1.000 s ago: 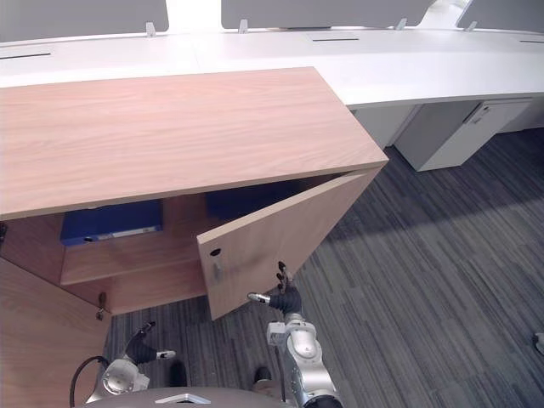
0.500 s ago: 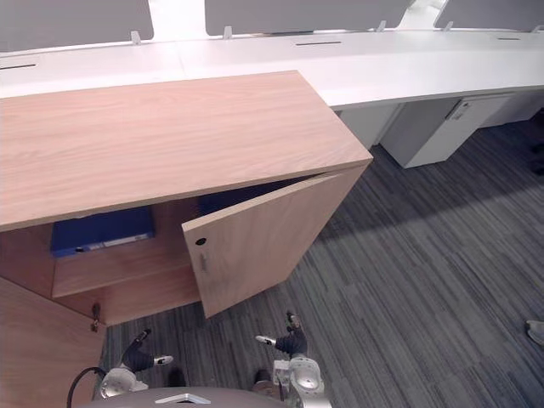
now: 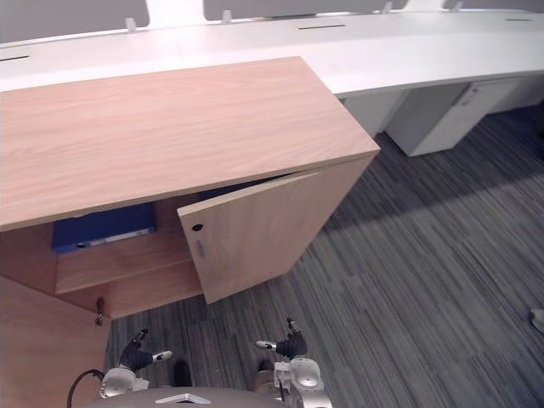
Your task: Walk over to the cabinet, pick up the folder, carry it to the office cabinet, place the folder inside the office cabinet, then close the office cabinet door
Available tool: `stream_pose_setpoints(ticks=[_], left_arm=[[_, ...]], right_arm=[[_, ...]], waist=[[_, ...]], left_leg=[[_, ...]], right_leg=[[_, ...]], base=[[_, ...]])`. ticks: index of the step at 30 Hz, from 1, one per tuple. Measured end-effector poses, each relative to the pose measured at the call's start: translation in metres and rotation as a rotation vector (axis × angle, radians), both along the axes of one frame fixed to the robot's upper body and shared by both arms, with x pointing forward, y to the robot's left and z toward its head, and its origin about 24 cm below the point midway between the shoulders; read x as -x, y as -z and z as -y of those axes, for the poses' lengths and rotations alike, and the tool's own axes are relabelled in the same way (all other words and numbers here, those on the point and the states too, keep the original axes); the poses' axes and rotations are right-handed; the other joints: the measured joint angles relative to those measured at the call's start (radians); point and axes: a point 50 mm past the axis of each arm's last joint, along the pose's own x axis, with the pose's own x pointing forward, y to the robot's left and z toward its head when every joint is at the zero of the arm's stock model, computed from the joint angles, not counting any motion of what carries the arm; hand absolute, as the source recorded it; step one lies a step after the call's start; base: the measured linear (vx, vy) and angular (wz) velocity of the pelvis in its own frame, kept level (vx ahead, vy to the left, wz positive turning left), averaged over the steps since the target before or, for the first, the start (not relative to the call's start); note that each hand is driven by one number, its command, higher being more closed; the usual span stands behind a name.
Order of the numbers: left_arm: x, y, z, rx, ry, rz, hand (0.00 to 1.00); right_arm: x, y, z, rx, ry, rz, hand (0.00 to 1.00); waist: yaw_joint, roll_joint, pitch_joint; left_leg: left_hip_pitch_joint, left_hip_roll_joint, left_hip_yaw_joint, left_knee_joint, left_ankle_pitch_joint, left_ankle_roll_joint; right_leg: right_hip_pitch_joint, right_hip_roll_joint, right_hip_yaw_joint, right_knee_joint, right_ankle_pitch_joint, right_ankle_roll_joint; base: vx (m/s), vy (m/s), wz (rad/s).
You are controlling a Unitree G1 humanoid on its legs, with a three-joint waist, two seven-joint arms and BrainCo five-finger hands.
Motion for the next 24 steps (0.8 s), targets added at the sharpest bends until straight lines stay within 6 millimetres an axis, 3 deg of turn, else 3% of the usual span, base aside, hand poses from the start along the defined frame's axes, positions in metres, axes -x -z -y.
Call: stream_pose_setpoints(ticks=[2, 4, 11, 13, 14, 15, 17, 18, 20, 22, 24], left_arm=[[-0.001, 0.000, -0.001, 0.001, -0.009, 0.003, 0.00], [-0.003, -0.001, 0.000, 0.013, -0.034, 0.011, 0.00], [-0.010, -0.002, 0.003, 0.044, -0.083, 0.032, 0.00], [-0.014, -0.003, 0.003, 0.060, -0.123, 0.047, 0.00], [-0.011, -0.002, 0.001, 0.065, -0.157, 0.044, 0.00], [-0.018, -0.005, 0.001, 0.073, -0.172, 0.066, 0.00], [-0.017, -0.005, 0.001, 0.081, -0.199, 0.072, 0.00], [-0.015, -0.004, -0.001, 0.079, -0.216, 0.067, 0.00], [-0.009, -0.004, -0.008, 0.062, -0.227, 0.055, 0.00], [-0.002, -0.003, -0.015, 0.044, -0.237, 0.039, 0.00], [0.001, -0.002, -0.016, 0.042, -0.247, 0.031, 0.00]], right_arm=[[0.003, 0.002, 0.001, 0.001, 0.007, -0.011, 0.00], [0.006, 0.005, 0.002, 0.003, 0.006, -0.036, 0.00], [0.002, 0.005, 0.007, 0.014, 0.023, -0.046, 0.00], [-0.002, 0.004, 0.008, 0.013, 0.032, -0.039, 0.00], [-0.004, 0.003, 0.008, 0.012, 0.041, -0.034, 0.00], [-0.003, 0.004, 0.010, 0.006, 0.068, -0.040, 0.00], [-0.001, 0.004, 0.018, 0.026, 0.108, -0.044, 0.00], [0.003, 0.005, 0.023, 0.033, 0.126, -0.053, 0.00], [0.008, 0.007, 0.016, 0.015, 0.131, -0.067, 0.00], [0.007, 0.008, 0.010, -0.004, 0.136, -0.067, 0.00], [0.009, 0.009, 0.008, -0.011, 0.137, -0.073, 0.00]], waist=[[0.006, -0.001, 0.000], [0.025, 0.001, 0.001], [0.042, 0.007, 0.027], [0.054, 0.012, 0.037], [0.052, -0.004, 0.035], [0.043, -0.021, 0.042], [0.031, -0.007, 0.045], [0.028, 0.005, 0.041], [0.040, -0.021, 0.042], [0.030, -0.025, 0.042], [0.033, -0.018, 0.045]], left_leg=[[-0.015, -0.005, -0.055, 0.000, 0.011, -0.004], [-0.031, 0.002, -0.105, 0.000, 0.031, -0.003], [-0.057, 0.015, -0.245, 0.000, 0.077, -0.033], [-0.068, 0.031, -0.186, 0.000, 0.042, -0.026], [-0.075, 0.036, -0.114, 0.010, -0.010, -0.024], [-0.118, 0.033, -0.012, 0.132, -0.049, -0.007], [-0.143, 0.042, 0.089, 0.292, -0.076, 0.001], [-0.119, 0.034, 0.100, 0.252, -0.087, 0.020], [-0.054, -0.003, 0.087, 0.122, -0.019, 0.029], [0.007, -0.028, 0.046, -0.001, 0.045, 0.032], [0.022, -0.039, 0.010, -0.004, 0.051, 0.037]], right_leg=[[0.007, 0.001, -0.017, 0.015, -0.033, -0.011], [0.026, 0.014, -0.051, 0.004, -0.038, -0.015], [0.094, 0.057, -0.122, -0.019, -0.051, -0.053], [0.100, 0.053, -0.146, -0.021, -0.050, -0.051], [0.099, 0.029, -0.186, -0.030, -0.048, -0.050], [0.094, -0.005, -0.220, -0.022, -0.046, -0.047], [0.107, -0.013, -0.245, 0.004, -0.060, -0.028], [0.113, -0.013, -0.258, 0.015, -0.068, -0.025], [0.124, -0.029, -0.261, 0.006, -0.067, -0.028], [0.148, -0.030, -0.266, -0.010, -0.081, -0.039], [0.181, -0.029, -0.264, -0.016, -0.097, -0.047]], base=[[-0.01, -0.046, 0.74], [0.00, -0.072, 0.65], [-0.02, -0.057, 0.74], [-0.11, -0.013, 0.41], [-0.08, 0.032, 0.65], [-0.02, 0.039, 0.75], [0.04, 0.060, 0.70], [0.03, 0.060, 0.59], [-0.01, 0.063, 0.28], [-0.04, 0.031, 0.49], [-0.07, 0.003, 0.61]])
